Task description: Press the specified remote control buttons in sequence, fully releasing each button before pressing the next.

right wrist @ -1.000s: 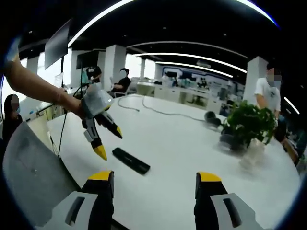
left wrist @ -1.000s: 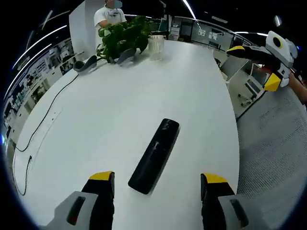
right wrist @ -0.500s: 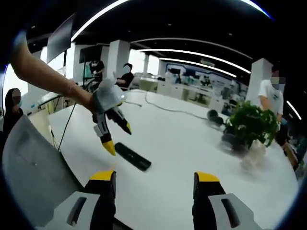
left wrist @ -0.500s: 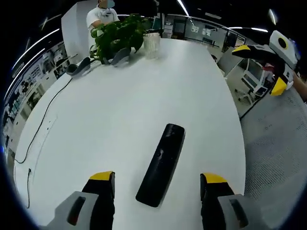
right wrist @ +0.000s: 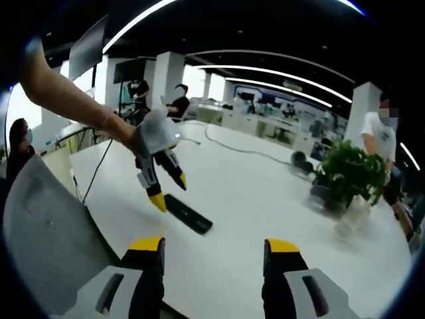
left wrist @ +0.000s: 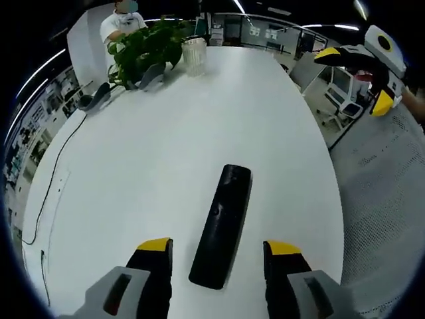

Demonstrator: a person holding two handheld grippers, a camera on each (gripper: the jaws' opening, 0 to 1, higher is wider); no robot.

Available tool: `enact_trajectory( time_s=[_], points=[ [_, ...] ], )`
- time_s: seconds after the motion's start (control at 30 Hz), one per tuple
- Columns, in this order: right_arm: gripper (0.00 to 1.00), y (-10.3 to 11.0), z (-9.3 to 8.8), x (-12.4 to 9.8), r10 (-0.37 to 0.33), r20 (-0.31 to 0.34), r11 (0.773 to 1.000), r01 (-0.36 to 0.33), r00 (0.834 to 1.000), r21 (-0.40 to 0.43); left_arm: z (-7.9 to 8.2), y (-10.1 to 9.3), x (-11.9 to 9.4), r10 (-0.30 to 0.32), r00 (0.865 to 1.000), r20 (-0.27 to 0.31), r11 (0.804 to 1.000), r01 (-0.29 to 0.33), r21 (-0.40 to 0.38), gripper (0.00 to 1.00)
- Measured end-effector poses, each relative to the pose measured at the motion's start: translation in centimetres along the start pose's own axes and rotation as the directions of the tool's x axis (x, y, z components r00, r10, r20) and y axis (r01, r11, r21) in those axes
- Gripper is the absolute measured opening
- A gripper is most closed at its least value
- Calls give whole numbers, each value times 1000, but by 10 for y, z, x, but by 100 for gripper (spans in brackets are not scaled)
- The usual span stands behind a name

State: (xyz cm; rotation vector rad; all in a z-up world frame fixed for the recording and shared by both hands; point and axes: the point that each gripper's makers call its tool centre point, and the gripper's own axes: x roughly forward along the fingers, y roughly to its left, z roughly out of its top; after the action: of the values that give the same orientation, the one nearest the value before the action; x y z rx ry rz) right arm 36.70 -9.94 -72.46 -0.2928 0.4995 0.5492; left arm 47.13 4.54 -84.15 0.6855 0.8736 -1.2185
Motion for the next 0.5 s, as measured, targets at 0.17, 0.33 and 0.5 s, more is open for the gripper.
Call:
enact_trajectory(
  time_s=[0.17,0.33,0.5],
  points=[
    [56,0,0,0,2,-1,1000,-2,1000,-1,1,-2,3,-10,1000,-8,1000,10,22,45],
    [55,1,0,0,5,-3,1000,-5,1000,-4,-2,-1,6,-13,1000,-21,1000,14,22,40],
    [54,1,-1,0,4,-8,1000,-4,1000,-6,0,-1,8,-17,1000,-18,1000,17,25,38]
  ],
)
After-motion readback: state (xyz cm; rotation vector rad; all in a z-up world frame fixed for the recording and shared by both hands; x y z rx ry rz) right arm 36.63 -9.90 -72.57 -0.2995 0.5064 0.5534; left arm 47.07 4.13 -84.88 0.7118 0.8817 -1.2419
